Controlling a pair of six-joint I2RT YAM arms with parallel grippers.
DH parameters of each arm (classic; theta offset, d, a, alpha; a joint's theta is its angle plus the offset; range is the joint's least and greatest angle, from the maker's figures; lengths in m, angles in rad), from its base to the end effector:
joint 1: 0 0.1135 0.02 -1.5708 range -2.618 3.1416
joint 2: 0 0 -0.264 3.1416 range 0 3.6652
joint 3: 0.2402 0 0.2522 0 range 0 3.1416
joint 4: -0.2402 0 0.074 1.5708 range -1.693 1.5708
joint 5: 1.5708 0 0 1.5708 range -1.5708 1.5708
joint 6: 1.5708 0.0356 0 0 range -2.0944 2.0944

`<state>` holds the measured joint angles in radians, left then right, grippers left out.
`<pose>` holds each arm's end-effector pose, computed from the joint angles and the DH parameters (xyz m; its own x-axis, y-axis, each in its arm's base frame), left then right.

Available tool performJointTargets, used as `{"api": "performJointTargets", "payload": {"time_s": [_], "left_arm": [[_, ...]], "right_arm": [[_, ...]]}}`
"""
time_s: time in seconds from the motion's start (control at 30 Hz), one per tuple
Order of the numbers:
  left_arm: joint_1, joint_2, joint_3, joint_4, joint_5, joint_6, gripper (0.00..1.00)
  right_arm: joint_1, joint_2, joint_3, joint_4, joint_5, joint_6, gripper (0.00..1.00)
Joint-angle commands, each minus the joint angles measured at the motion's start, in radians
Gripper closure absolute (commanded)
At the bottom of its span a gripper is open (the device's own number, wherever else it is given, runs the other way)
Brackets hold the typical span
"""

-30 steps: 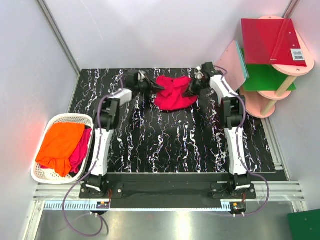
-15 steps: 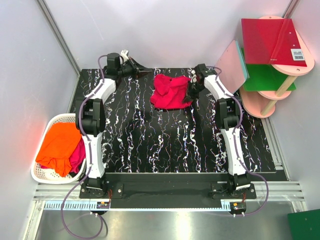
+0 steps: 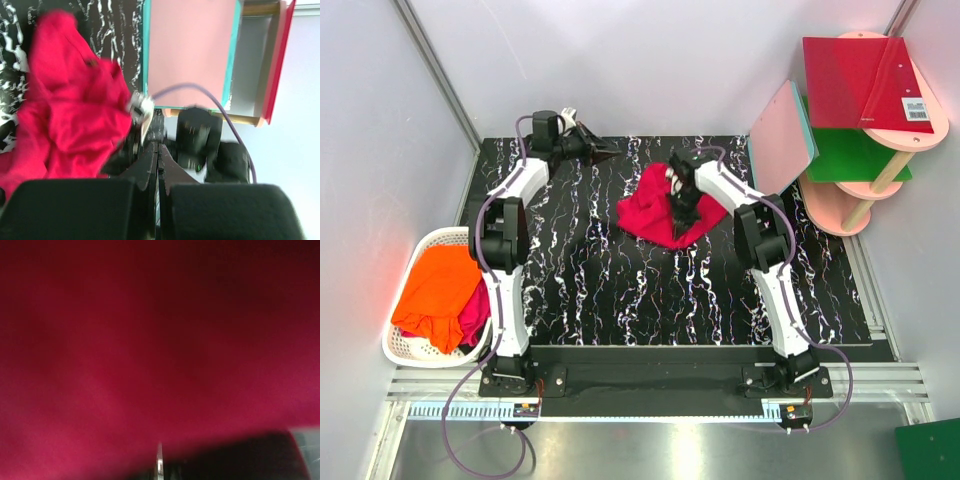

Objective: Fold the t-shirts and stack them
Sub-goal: Smooth out wrinkles on the folded tshirt

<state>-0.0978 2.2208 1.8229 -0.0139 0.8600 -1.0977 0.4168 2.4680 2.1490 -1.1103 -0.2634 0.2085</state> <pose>0.5128 -0.0774 0.2451 -0.8535 -0.4998 -0.1475 -0.0106 0.2997 -0.9540 0.4471 0.2081 0.1510 -0.9735 -0.2124 -0.0846 -0.2279 0.9322 0.2814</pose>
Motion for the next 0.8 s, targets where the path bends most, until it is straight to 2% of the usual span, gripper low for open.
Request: {"api": "performJointTargets", "payload": {"time_s": [0.0,0.07,0.2,0.3,0.37,0.43,0.47,0.57,0.6,0.63,0.67,0.73,0.77], "left_arm": [[0.012,-0.09,-0.059,-0.044,0.02,0.076,1.0],[0.012,-0.105,-0.082,-0.061,0.014,0.096,0.99],[0.01,-0.13,-0.138,-0.081,0.01,0.146,0.9],[0.01,-0.145,-0.149,-0.127,0.004,0.197,0.84],[0.01,-0.15,-0.154,-0.147,0.004,0.217,0.83],[0.01,-0.159,-0.168,-0.173,0.005,0.249,0.77],[0.01,-0.164,-0.183,-0.182,0.007,0.268,0.71],[0.004,-0.182,-0.23,-0.192,0.016,0.323,0.26],[0.001,-0.194,-0.243,-0.195,0.01,0.346,0.12],[-0.003,-0.199,-0.247,-0.21,0.004,0.378,0.01],[-0.017,-0.196,-0.241,-0.259,-0.001,0.456,0.01],[-0.032,-0.178,-0.208,-0.338,-0.021,0.54,0.01],[-0.055,-0.155,-0.17,-0.418,-0.03,0.623,0.01]], "right_arm": [[0.069,-0.09,-0.191,-0.193,0.096,-0.05,1.0],[0.08,-0.147,-0.268,-0.198,0.121,-0.035,1.0],[0.082,-0.243,-0.296,-0.166,0.219,-0.023,1.0],[0.08,-0.314,-0.249,-0.143,0.321,0.005,1.0],[0.08,-0.313,-0.171,-0.158,0.401,0.017,1.0],[0.08,-0.296,-0.114,-0.192,0.452,0.022,1.0],[0.08,-0.296,-0.065,-0.198,0.464,0.023,1.0],[0.082,-0.328,-0.026,-0.163,0.484,0.022,0.95],[0.079,-0.358,-0.029,-0.148,0.489,0.022,0.54],[0.076,-0.377,-0.064,-0.128,0.481,0.035,0.34],[0.057,-0.397,-0.095,-0.068,0.46,0.046,0.17],[0.019,-0.432,-0.179,-0.025,0.344,0.083,0.03],[0.001,-0.434,-0.205,0.004,0.302,0.095,0.0]]}}
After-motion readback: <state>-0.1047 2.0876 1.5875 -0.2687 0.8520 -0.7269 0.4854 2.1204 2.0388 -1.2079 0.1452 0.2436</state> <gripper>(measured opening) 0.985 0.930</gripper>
